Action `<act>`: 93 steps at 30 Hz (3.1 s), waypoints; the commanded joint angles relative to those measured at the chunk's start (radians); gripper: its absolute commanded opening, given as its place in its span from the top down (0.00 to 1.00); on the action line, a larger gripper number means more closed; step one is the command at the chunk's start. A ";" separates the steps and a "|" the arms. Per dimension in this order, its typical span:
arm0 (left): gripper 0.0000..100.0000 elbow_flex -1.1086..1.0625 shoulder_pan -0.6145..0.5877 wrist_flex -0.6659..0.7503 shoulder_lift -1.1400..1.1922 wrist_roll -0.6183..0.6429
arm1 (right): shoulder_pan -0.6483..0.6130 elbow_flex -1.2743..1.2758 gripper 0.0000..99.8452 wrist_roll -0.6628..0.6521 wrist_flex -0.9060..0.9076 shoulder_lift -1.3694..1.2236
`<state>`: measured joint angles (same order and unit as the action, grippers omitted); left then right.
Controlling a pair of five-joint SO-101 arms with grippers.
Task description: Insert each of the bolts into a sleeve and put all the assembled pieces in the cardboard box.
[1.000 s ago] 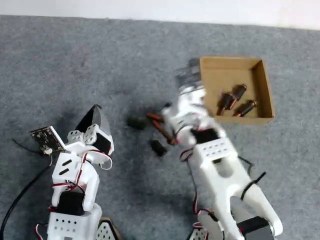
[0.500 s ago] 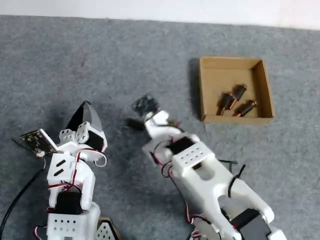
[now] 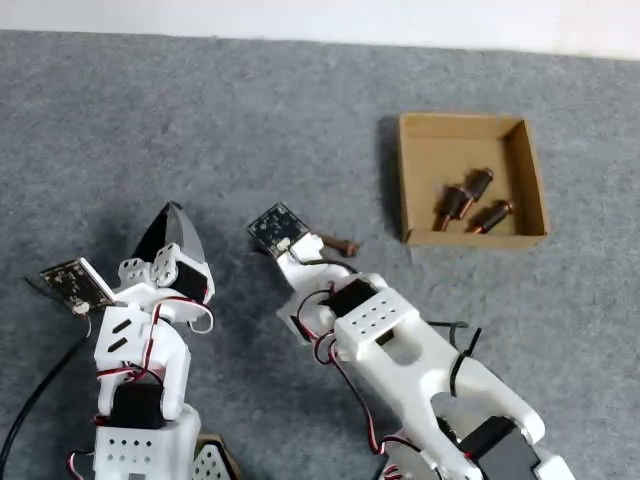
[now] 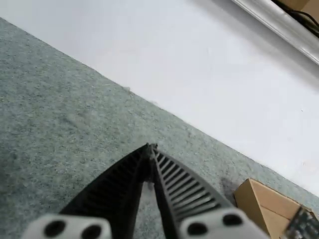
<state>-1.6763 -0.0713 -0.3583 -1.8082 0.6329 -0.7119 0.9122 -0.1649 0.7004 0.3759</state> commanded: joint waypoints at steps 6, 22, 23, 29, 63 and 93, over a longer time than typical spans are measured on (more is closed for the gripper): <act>0.99 -0.016 -0.008 0.025 -0.010 -0.003 | -0.010 -0.002 0.75 -0.006 0.004 0.001; 0.99 -0.019 -0.007 0.025 -0.010 -0.003 | -0.005 -0.007 0.75 -0.005 0.005 -0.059; 0.99 -0.019 -0.007 0.025 -0.008 -0.003 | -0.005 -0.008 0.75 -0.005 0.005 -0.097; 0.99 -0.019 -0.005 0.025 -0.008 -0.003 | 0.012 -0.091 0.75 -0.011 0.007 -0.286; 0.99 -0.019 -0.005 0.025 -0.008 -0.003 | 0.162 0.038 1.00 -0.008 -0.050 0.116; 0.99 0.054 0.295 -0.135 0.054 -0.307 | 0.432 0.602 1.00 -0.005 -0.205 1.265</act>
<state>-1.6732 0.1757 -0.4810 -1.8082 0.3675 -0.3084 1.5152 -0.1665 0.5209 1.6111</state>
